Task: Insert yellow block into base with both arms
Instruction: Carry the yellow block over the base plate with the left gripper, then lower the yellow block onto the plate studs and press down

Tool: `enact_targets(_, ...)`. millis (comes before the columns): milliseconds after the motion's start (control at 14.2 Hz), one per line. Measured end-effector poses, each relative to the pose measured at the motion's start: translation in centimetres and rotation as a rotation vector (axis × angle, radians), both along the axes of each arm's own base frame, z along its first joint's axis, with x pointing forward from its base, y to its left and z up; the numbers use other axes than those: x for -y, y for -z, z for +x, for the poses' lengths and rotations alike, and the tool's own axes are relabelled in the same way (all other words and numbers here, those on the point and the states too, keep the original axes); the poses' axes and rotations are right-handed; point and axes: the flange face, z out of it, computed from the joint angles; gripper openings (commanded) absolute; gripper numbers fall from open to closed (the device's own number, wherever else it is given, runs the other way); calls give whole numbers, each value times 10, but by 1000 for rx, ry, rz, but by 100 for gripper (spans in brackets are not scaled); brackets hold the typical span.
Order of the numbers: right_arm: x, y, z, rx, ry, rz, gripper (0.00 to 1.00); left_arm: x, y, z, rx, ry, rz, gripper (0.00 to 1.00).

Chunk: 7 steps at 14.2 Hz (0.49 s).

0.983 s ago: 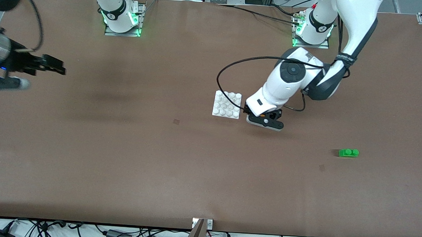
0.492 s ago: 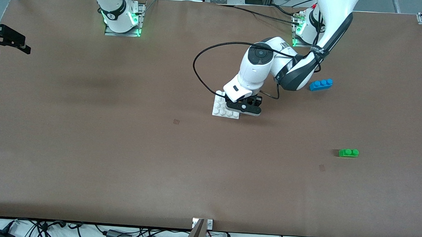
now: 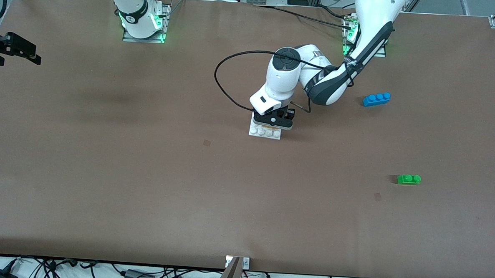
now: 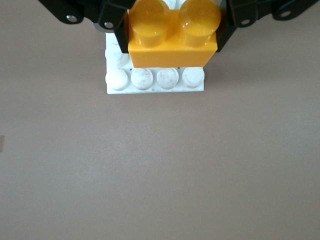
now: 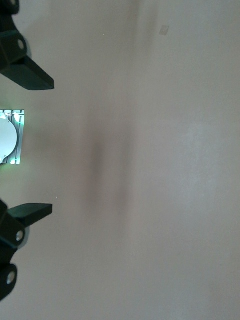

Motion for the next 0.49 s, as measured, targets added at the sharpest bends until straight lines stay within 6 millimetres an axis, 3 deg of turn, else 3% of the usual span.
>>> enact_targets(492,-10,0,1,-1,-11,-2,100,2,28,-21,6,30,12,54)
